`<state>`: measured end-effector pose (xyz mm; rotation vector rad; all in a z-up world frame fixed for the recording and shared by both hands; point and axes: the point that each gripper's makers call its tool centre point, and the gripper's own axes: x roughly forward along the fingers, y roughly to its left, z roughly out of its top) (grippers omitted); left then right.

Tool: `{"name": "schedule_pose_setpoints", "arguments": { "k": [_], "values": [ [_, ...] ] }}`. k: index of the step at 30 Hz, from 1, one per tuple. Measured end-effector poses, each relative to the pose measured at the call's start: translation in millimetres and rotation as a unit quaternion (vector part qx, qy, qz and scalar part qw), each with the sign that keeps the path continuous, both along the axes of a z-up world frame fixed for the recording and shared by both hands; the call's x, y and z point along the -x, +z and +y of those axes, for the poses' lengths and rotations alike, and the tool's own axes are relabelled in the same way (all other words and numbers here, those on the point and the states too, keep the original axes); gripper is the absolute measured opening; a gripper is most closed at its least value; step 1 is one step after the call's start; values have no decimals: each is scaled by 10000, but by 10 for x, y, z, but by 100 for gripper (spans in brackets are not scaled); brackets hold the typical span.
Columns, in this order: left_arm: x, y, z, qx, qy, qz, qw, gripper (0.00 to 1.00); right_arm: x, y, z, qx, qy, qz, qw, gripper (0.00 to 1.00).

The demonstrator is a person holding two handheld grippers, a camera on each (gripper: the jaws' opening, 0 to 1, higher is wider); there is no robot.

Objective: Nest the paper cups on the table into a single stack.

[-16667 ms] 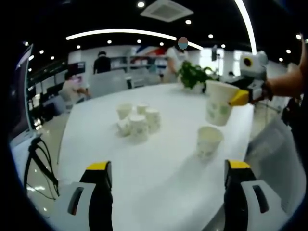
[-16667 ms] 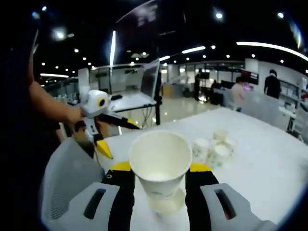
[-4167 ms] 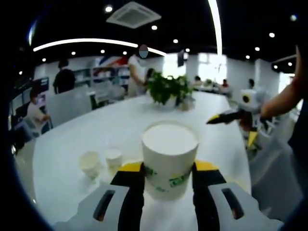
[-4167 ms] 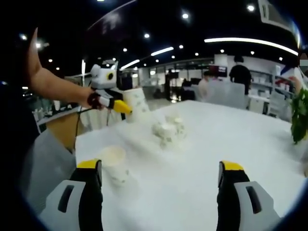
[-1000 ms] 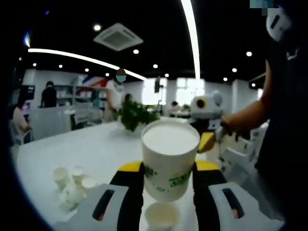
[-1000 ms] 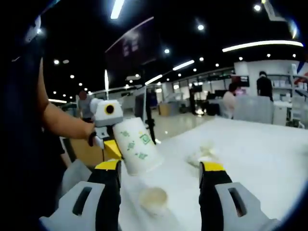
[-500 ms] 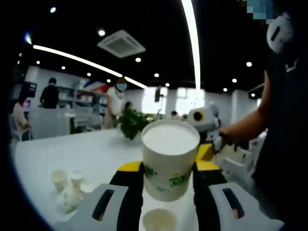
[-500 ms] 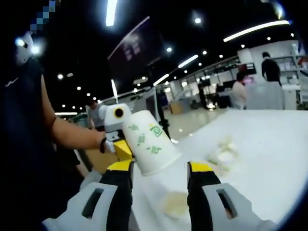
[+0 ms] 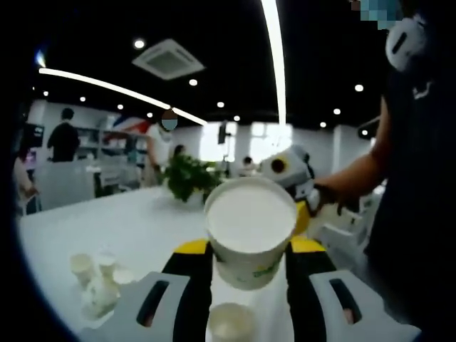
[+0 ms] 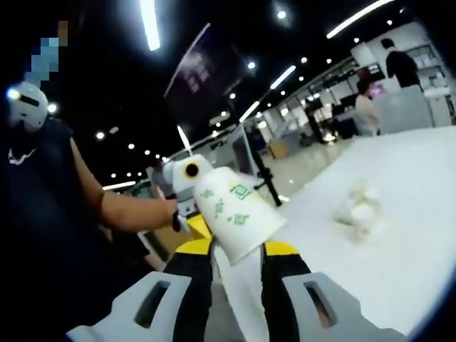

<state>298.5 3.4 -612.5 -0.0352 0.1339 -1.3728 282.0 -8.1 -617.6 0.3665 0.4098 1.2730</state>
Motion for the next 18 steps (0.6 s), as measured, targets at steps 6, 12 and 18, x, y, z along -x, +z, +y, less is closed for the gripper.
{"name": "schedule_pose_setpoints", "arguments": {
  "k": [6, 12, 18],
  "values": [
    [7, -3, 13, -22, -57, 0, 10000, 40, 61, 73, 27, -177, 181, 182, 9995, 14],
    [-3, 4, 33, -7, -46, 26, 10000, 40, 81, 170, 39, -442, 286, 250, 9983, 7],
    [-24, -8, 49, 28, 18, 123, 9999, 40, 128, 275, 72, -538, 399, 116, 9977, 2]
  ]
}}
